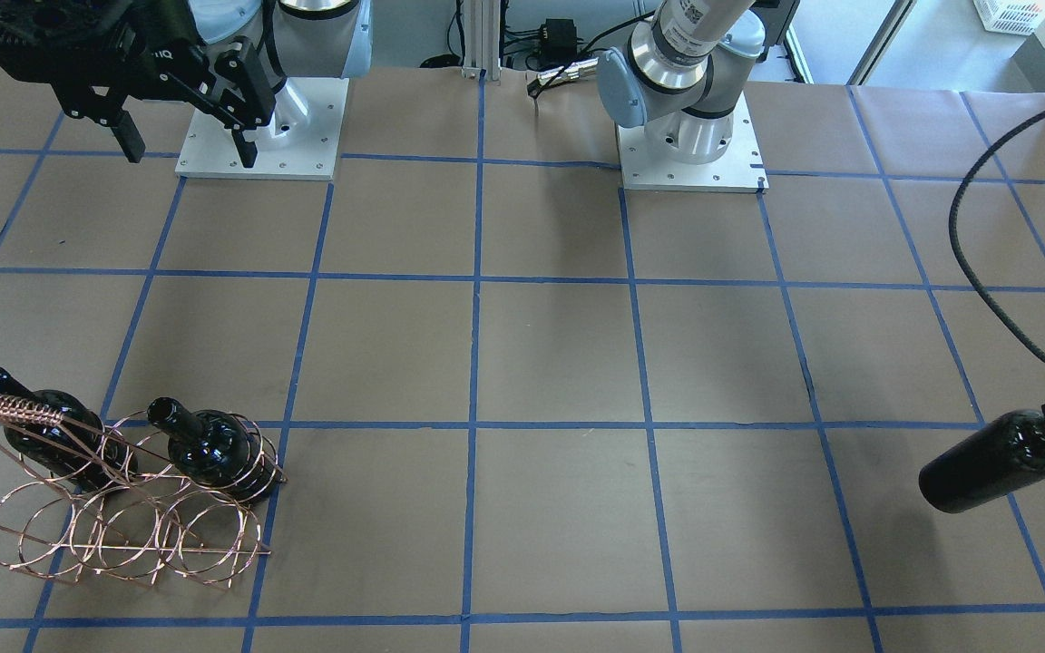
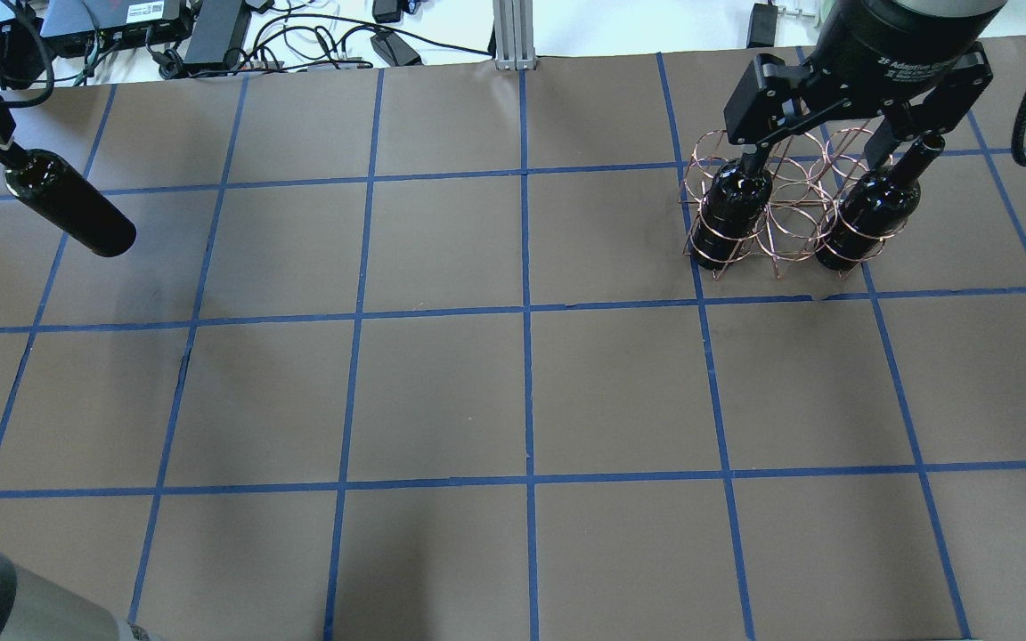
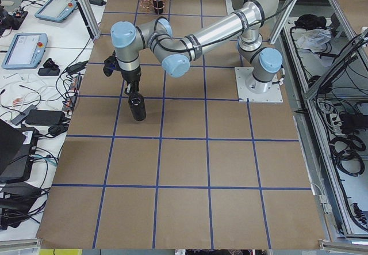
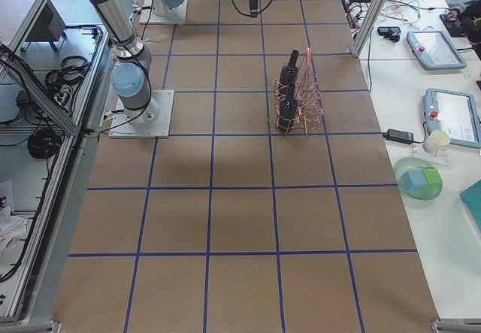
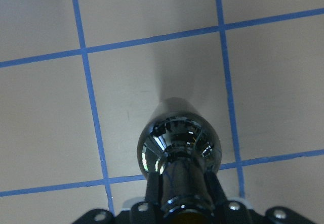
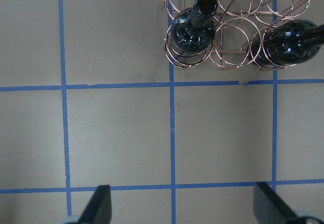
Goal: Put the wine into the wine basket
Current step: 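Lift the bottle by its neck with the left gripper, tilting it upright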
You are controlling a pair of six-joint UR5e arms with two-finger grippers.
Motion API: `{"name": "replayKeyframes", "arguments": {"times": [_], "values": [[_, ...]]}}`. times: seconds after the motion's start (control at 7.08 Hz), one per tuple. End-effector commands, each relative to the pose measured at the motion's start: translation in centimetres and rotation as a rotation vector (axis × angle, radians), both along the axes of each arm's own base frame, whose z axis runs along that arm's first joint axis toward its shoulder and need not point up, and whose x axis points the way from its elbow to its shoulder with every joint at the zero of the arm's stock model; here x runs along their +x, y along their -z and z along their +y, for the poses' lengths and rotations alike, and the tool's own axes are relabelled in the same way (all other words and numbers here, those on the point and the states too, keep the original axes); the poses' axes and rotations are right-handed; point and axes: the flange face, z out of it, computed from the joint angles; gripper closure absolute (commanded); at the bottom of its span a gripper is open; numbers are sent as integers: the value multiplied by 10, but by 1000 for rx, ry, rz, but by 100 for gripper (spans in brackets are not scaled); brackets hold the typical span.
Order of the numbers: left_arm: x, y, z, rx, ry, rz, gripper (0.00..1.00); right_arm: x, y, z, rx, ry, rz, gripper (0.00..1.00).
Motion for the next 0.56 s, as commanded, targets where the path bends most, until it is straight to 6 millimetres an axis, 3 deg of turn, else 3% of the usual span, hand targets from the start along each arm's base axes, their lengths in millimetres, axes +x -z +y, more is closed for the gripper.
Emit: {"name": "replayKeyframes", "arguments": {"times": [0.0,0.42], "values": [[-100,-29,24,-26,-56,40,100,0,0,-1,-7,0,-1,0],[-236,-44,70,-37,-126,69,100,0,3,-1,8,-2,-2,0]]}}
